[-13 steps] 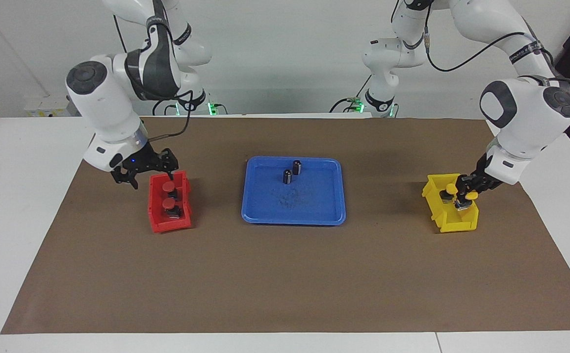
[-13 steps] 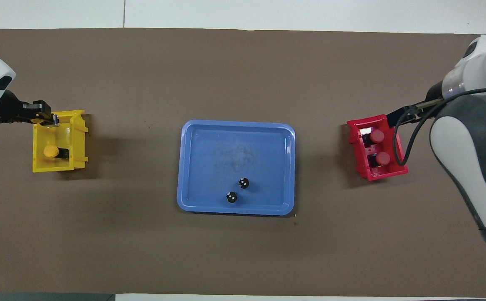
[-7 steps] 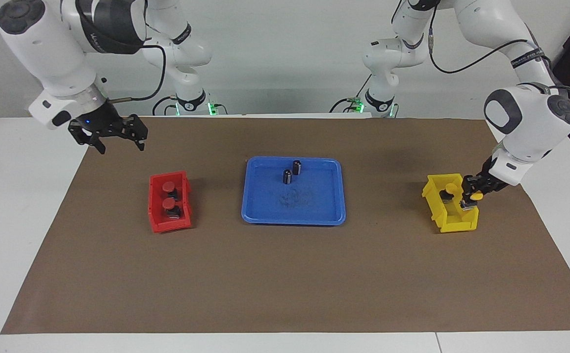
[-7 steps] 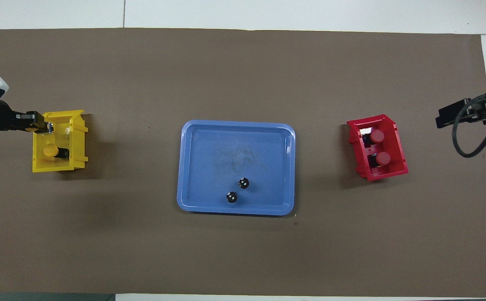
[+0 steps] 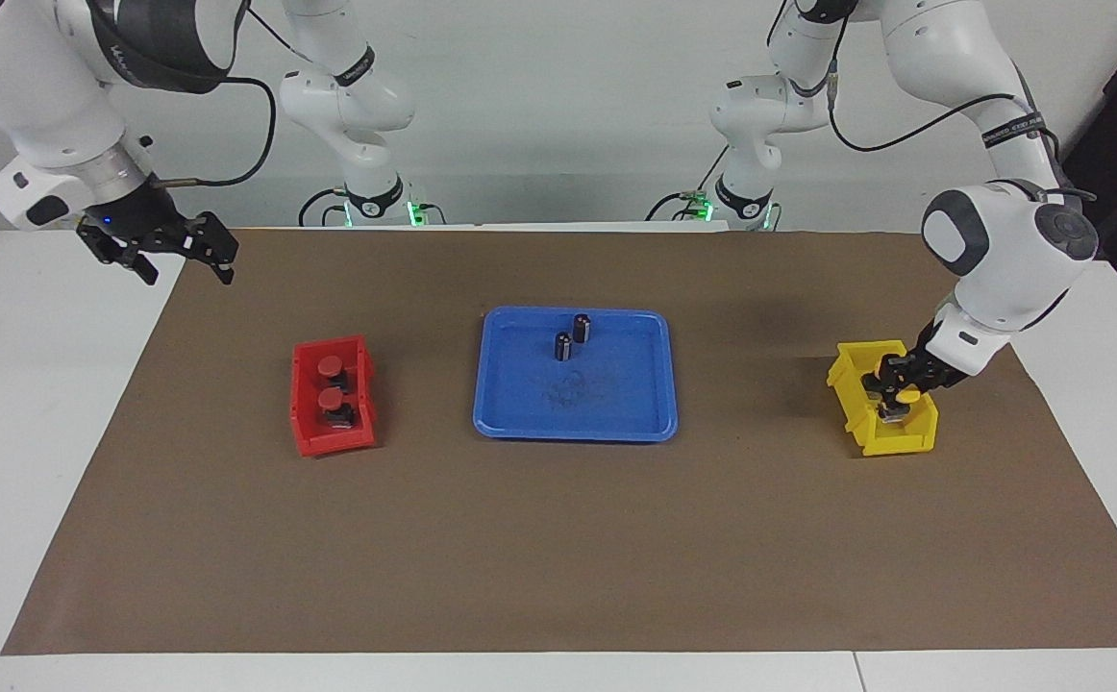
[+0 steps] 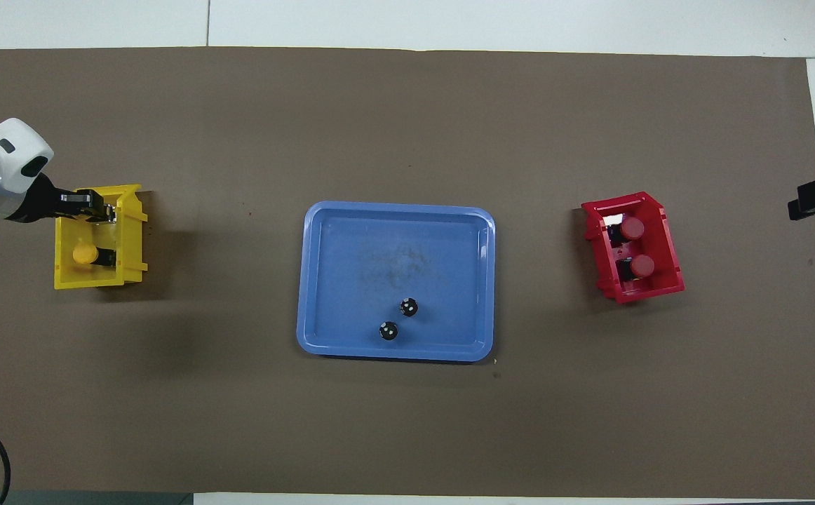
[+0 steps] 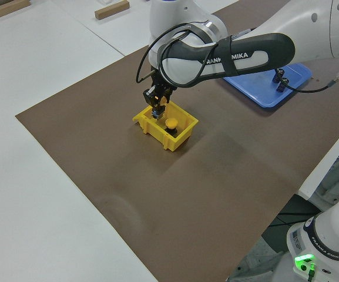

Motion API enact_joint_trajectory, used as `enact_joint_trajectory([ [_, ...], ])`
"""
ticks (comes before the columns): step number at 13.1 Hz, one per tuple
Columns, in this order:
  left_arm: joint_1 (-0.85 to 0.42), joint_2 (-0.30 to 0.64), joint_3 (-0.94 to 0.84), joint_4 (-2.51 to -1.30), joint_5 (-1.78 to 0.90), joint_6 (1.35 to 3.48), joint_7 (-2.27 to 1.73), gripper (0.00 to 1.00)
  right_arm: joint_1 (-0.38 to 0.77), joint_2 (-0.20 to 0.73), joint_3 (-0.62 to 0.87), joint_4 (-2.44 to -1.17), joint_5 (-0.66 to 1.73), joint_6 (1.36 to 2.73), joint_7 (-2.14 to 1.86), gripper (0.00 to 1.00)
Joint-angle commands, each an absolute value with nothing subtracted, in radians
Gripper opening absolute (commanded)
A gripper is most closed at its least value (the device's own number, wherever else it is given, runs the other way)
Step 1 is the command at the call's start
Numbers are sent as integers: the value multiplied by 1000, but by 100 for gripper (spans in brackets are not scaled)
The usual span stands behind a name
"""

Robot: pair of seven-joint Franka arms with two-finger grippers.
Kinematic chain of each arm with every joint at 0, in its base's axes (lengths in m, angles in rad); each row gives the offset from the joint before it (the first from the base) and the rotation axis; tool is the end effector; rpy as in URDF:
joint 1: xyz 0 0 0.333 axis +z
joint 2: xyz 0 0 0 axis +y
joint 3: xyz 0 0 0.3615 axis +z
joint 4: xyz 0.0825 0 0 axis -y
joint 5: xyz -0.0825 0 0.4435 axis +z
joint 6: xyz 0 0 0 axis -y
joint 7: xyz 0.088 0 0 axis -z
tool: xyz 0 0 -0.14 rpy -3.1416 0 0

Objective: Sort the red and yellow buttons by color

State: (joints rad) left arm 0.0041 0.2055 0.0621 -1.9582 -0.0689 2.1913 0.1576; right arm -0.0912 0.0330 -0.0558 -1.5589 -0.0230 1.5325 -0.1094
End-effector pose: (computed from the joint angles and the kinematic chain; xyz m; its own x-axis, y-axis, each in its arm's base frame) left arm 0.6592 0.0383 0.3535 0.9980 -0.0529 0.0340 -0.0542 -0.9977 0.0396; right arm 0.6120 -0.0934 0.6198 0.9974 -0.0383 -0.0617 -0.0372 -0.9991 0.0182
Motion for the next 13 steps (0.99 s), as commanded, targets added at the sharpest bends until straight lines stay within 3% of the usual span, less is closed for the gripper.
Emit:
enact_joint_trajectory([
  [1,-2,206,71,-1987,-92,2232,170,1,-97,23,-51,-1563,-51,1531,-126,100],
  [5,-5,239,71,-1987,-92,2263,167,2,-91,26,-52,-1555,-40,1529,-123,100],
  [6,-5,241,71,-1987,-92,2263,166,13,-92,26,-51,-1555,-38,1531,-123,100],
  [8,-2,242,71,-1973,-92,2250,166,53,-100,25,-52,-1557,-35,1529,-126,100],
  [13,8,242,71,-1915,-94,2177,166,60,-98,25,-54,-1559,-35,1531,-123,100],
])
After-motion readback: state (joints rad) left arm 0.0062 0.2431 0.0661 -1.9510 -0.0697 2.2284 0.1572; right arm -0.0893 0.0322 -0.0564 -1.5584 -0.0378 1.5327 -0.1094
